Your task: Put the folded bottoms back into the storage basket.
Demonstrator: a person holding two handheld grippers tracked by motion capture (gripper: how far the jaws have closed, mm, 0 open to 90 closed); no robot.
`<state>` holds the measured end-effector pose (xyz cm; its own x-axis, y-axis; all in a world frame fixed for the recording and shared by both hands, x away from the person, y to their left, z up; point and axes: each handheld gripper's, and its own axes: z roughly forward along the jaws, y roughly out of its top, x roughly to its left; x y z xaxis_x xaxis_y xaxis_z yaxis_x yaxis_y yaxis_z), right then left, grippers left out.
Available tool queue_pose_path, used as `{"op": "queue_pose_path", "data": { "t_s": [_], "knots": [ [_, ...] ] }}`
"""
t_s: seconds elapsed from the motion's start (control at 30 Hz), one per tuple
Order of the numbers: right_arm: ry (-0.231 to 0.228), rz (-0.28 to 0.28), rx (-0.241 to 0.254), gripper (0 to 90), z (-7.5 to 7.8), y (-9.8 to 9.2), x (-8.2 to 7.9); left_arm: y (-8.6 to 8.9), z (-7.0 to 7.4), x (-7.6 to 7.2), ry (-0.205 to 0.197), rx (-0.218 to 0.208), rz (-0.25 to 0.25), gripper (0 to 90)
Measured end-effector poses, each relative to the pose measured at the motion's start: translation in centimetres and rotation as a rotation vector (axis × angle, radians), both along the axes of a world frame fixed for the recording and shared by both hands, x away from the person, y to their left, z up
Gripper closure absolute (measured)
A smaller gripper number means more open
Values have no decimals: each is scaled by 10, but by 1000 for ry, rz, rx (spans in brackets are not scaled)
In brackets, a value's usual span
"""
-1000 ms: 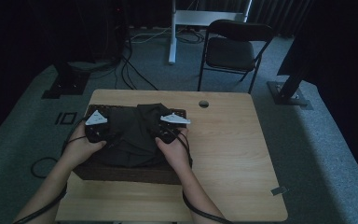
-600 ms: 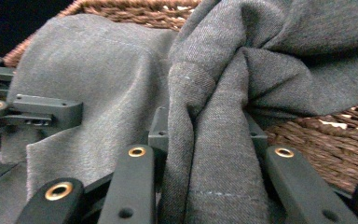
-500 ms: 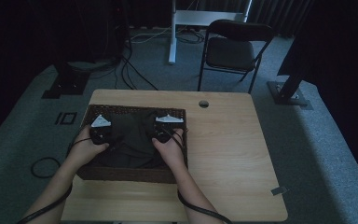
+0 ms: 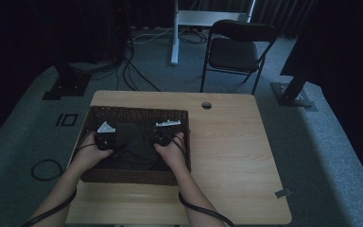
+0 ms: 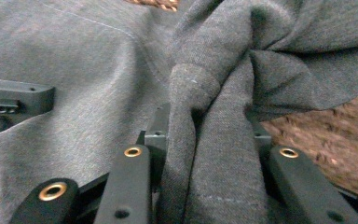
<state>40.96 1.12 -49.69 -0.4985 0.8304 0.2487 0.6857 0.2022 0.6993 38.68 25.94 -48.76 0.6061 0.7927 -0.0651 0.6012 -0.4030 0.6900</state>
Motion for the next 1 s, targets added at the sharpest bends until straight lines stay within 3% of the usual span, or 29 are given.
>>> {"op": "queue_pose_path", "data": {
  "t_s": [0.17,0.23,0.27,0.33,0.4,0.5,0.57,0.63,0.67,0.77,0.83,1.0],
  "knots": [
    [49,-36,8,557,-4,-2,2,2,-4,-2,-1,-3,13,668],
    [36,-31,-14,474,-5,-3,2,2,-6,-2,6,-3,34,624],
    [41,-25,-41,406,-6,-3,3,2,-6,-2,1,2,41,550],
    [12,-6,-102,298,-8,-3,4,3,-5,-1,-13,16,49,429],
    [-27,-5,-131,223,-6,-3,4,4,-4,-1,-41,-3,60,322],
    [-108,13,-154,188,-1,-4,4,5,2,1,-51,-13,90,256],
    [-138,15,-148,139,3,-6,5,4,5,0,-53,-11,82,249],
    [-142,0,-126,144,6,-7,5,3,8,0,-58,-9,85,193],
    [-140,1,-106,139,8,-9,6,3,10,0,-78,-10,79,190],
    [-142,12,-105,140,12,-11,6,1,19,0,-98,-27,88,190],
    [-147,20,-94,140,16,-12,5,-1,26,-2,-133,-29,96,190],
    [-167,31,-61,142,30,-15,3,-6,39,-5,-144,-49,73,190]
  ]
}}
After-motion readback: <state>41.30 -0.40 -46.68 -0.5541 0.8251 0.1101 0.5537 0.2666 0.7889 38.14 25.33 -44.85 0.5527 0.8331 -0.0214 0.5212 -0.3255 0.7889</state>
